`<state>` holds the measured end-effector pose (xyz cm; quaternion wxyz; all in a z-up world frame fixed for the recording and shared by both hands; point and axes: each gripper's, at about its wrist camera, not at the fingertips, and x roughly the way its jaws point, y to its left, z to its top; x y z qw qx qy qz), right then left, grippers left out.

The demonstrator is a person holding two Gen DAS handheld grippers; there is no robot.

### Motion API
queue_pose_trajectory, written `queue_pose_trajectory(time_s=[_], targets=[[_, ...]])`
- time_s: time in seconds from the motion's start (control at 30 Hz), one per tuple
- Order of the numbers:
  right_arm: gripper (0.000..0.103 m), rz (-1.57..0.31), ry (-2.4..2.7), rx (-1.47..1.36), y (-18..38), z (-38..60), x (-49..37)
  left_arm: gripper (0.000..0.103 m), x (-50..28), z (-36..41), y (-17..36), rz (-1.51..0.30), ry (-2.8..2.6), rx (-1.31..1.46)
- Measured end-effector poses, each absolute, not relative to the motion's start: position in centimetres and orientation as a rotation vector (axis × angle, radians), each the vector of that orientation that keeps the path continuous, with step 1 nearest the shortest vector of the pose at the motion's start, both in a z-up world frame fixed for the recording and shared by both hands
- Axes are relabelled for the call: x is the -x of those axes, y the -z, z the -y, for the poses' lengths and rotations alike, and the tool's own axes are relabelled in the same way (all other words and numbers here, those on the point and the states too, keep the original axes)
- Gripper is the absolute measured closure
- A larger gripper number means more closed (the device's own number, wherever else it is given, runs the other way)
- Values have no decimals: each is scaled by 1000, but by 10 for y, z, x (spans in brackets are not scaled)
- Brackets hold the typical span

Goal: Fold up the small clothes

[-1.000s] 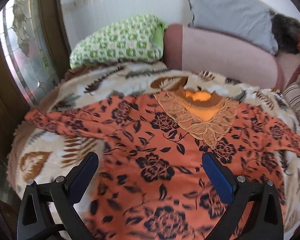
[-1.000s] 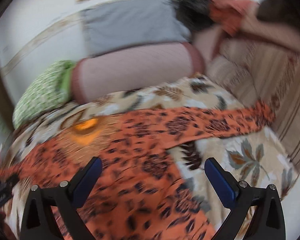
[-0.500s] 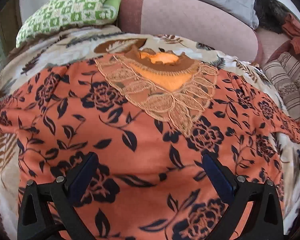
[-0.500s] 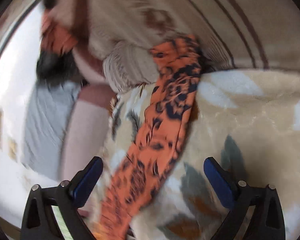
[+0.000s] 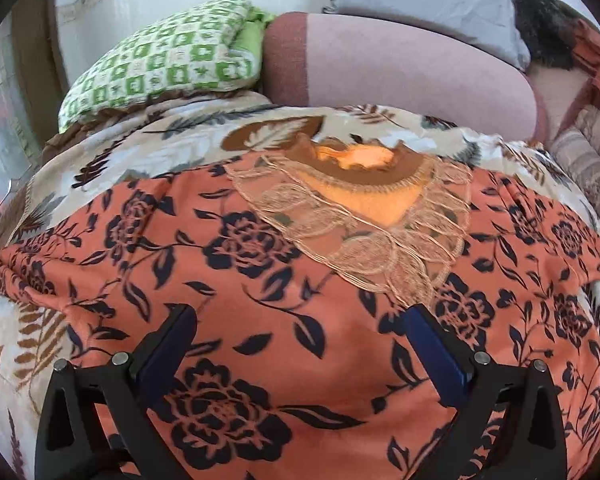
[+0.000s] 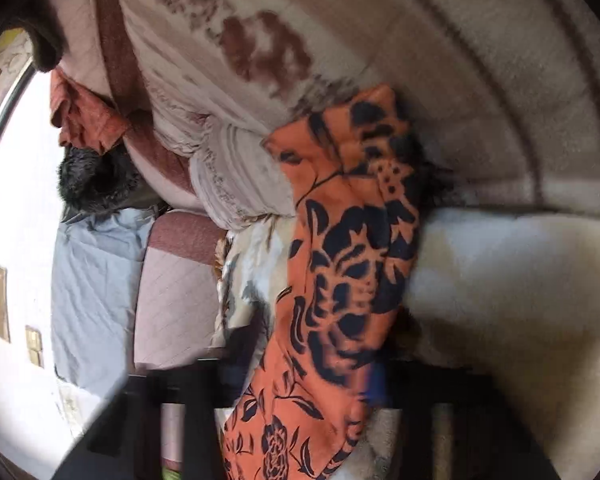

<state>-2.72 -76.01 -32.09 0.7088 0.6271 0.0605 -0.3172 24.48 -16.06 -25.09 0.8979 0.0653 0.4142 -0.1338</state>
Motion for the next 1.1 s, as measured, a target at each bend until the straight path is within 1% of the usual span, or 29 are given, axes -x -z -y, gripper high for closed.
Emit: queue_pose_trajectory(time_s=[0.1,0.27,0.43,0.53,0.63,0.67,0.7,0.8,0.87,0.9,0.93,0.97,1.0,1.1], targets=[[96,-133,727,-1328,306,750,18,0,-247,150,242,-828,232,-109],[96,-119,538,-1274,257,705,-29,0,-254,120,228,-781,122,-80],[96,-196,208,-1205,201,608,-116,0,-260,83,220,-762,17,-37],[96,-274,47,-1150,186,540,-159,0,-264,64,217,-755,-31,-20],[96,-388,-95,-1100,189,463,-202,0,-265,46,216,-752,-64,-8],[94,-437,-136,-1088,196,439,-216,0,-266,40,215,-752,-75,-4],[92,-505,-175,-1067,206,412,-230,0,-267,34,215,-752,-83,-1],[91,-730,-255,-1019,245,346,-266,0,-269,19,217,-749,-109,-4],[79,-890,-291,-976,275,309,-275,0,-272,11,218,-760,-118,-2],[64,-944,-288,-953,284,297,-276,0,-273,9,218,-763,-121,1],[37,-977,-317,-946,292,287,-276,0,-274,6,219,-766,-125,9],[26,-971,-357,-963,294,288,-281,0,-275,4,218,-767,-124,19],[19,-950,-387,-981,292,288,-279,0,-275,3,218,-769,-120,33],[18,-894,-442,-1007,279,303,-265,0,-275,8,217,-769,-95,49]])
